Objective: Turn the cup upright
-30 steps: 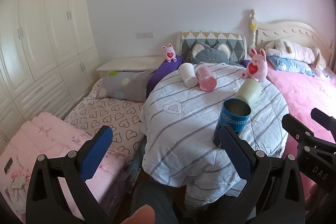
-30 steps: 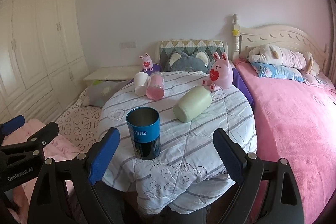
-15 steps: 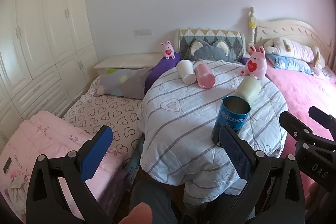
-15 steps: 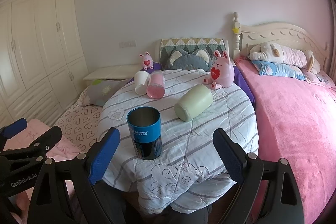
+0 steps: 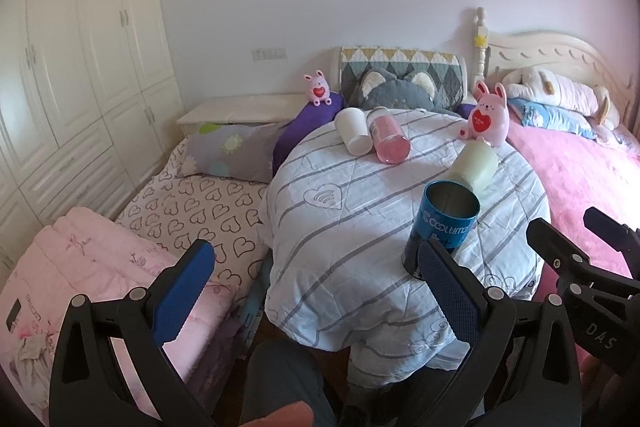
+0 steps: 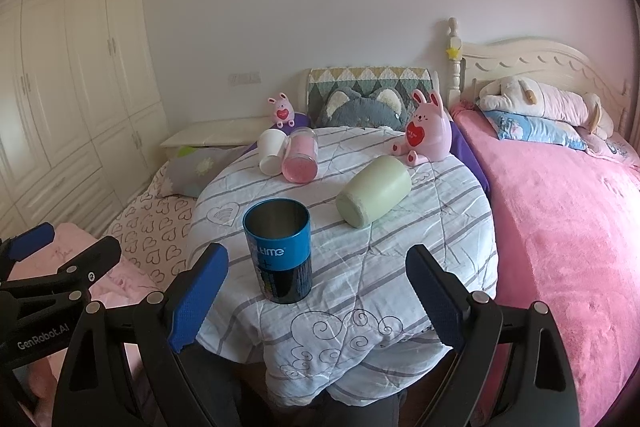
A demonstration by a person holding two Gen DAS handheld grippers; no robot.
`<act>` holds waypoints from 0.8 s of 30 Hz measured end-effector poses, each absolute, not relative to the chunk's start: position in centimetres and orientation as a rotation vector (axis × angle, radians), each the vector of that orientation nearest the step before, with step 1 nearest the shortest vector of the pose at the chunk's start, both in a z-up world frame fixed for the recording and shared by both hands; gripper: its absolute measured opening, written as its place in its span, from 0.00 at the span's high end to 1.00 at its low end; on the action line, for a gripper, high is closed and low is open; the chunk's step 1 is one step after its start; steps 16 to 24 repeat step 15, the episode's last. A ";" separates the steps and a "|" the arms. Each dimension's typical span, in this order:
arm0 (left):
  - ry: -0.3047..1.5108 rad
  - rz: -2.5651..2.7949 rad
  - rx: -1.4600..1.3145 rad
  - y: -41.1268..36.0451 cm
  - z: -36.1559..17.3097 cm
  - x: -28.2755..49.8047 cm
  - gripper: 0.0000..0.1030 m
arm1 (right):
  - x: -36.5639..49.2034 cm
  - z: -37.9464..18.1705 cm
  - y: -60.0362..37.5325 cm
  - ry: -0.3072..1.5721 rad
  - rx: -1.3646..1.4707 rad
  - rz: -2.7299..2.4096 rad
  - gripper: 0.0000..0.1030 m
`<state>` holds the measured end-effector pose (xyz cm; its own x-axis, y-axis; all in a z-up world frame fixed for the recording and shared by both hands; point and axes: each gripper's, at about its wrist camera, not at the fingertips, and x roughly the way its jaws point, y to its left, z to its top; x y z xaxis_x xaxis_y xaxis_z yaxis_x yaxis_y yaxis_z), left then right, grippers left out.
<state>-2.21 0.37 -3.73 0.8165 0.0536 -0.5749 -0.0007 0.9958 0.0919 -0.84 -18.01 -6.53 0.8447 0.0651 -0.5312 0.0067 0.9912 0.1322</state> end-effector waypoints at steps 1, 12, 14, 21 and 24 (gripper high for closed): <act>0.615 0.026 0.089 0.4 -3.7 -2.1 0.00 | -0.8 -6.6 -18.0 0.564 0.129 0.031 0.11; 0.634 -0.016 0.067 0.6 -4.1 -1.5 0.00 | -0.3 -6.7 -18.1 0.573 0.130 0.034 0.11; 0.641 -0.015 0.065 0.6 -4.3 -1.5 0.00 | -0.2 -6.7 -18.0 0.573 0.129 0.033 0.11; 0.646 -0.017 0.066 0.7 -4.4 -1.5 0.00 | -0.2 -6.7 -18.0 0.574 0.128 0.034 0.11; 0.646 -0.017 0.066 0.7 -4.4 -1.5 0.00 | -0.2 -6.7 -18.0 0.574 0.128 0.034 0.11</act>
